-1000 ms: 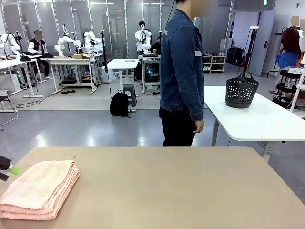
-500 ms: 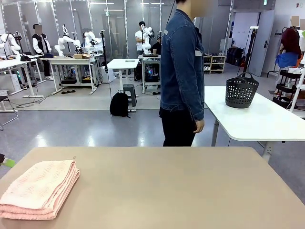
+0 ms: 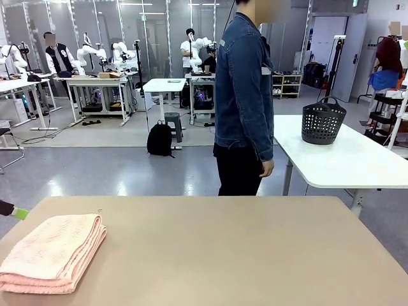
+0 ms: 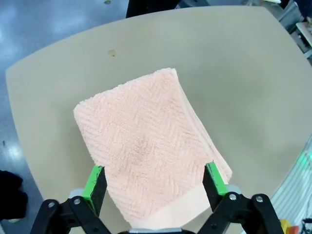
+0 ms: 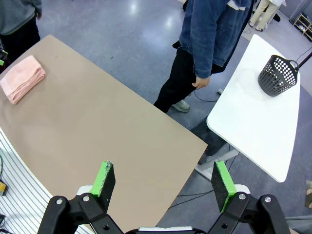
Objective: Fold the towel.
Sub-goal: Pick up the 100 cm Hotel Towel and place it on the left side of the table.
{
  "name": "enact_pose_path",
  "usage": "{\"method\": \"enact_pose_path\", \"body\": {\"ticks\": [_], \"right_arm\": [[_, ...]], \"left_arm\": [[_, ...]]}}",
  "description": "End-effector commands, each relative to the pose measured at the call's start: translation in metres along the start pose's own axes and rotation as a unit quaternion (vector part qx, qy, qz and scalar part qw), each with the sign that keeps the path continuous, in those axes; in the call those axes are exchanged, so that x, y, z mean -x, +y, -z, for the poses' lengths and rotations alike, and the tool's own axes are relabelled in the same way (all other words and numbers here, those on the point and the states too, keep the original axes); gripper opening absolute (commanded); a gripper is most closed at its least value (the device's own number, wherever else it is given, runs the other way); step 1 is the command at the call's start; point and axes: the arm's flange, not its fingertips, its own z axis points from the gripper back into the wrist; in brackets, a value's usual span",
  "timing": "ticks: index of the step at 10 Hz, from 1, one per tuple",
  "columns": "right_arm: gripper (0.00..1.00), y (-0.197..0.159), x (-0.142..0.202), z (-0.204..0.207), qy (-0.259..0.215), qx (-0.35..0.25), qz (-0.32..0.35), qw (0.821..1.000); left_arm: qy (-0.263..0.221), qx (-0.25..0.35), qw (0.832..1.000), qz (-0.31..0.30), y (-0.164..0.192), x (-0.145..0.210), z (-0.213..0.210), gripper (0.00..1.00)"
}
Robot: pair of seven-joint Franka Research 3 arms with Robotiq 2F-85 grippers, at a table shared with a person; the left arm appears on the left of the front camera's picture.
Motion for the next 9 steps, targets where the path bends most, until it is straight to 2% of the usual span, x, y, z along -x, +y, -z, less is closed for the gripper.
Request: {"method": "enact_pose_path", "body": {"ticks": [1, 9], "right_arm": [[1.00, 0.0014, 0.0009, 0.0005, 0.006, 0.001, -0.001, 1.000], [1.00, 0.0014, 0.0009, 0.0005, 0.006, 0.001, -0.001, 1.000]], "left_arm": [[0.007, 0.003, 1.000, -0.003, -0.0008, 0.0034, -0.0012, 1.00], [0.007, 0.003, 1.000, -0.003, -0.0008, 0.0034, -0.0012, 1.00]]}}
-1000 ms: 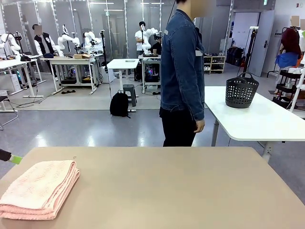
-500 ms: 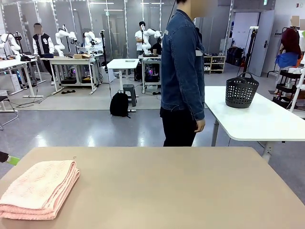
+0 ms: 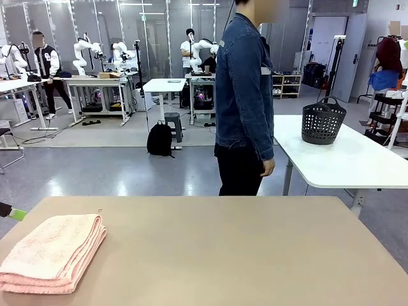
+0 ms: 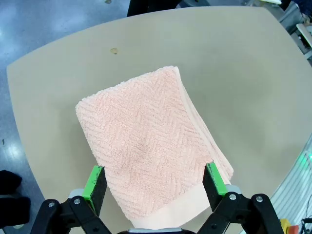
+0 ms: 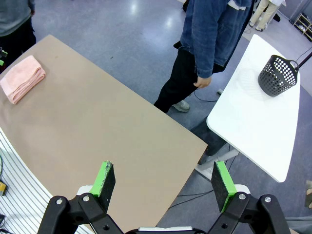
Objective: Fold the towel.
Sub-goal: Pick up the 100 cm Hotel Towel and place it on the left side of the table.
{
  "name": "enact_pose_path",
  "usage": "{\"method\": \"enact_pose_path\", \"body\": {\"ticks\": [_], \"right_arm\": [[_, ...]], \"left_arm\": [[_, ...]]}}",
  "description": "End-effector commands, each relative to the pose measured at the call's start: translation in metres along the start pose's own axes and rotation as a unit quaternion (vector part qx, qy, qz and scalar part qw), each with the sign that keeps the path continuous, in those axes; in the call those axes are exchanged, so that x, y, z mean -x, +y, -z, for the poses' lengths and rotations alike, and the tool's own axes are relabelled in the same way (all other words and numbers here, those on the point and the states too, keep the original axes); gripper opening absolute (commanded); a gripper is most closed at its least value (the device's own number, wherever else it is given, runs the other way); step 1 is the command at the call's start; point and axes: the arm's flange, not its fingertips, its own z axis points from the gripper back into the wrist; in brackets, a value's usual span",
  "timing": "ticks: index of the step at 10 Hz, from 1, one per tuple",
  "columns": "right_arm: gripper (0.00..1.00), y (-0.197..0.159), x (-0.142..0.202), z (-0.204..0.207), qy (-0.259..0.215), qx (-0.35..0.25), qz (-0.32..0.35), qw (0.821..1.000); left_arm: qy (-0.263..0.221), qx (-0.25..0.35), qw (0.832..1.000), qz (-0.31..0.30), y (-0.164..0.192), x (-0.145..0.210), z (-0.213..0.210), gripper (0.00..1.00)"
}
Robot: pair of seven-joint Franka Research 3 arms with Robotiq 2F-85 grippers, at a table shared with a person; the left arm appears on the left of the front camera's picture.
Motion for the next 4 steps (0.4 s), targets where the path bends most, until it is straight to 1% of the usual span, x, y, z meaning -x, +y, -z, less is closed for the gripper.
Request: {"method": "enact_pose_path", "body": {"ticks": [1, 4], "right_arm": [[1.00, 0.0014, 0.0008, 0.0005, 0.006, 0.001, -0.001, 1.000], [1.00, 0.0014, 0.0008, 0.0005, 0.006, 0.001, -0.001, 1.000]], "left_arm": [[0.007, 0.002, 1.000, -0.002, -0.0025, 0.0017, -0.0008, 1.00], [0.007, 0.002, 1.000, -0.002, -0.0025, 0.0017, -0.0008, 1.00]]}}
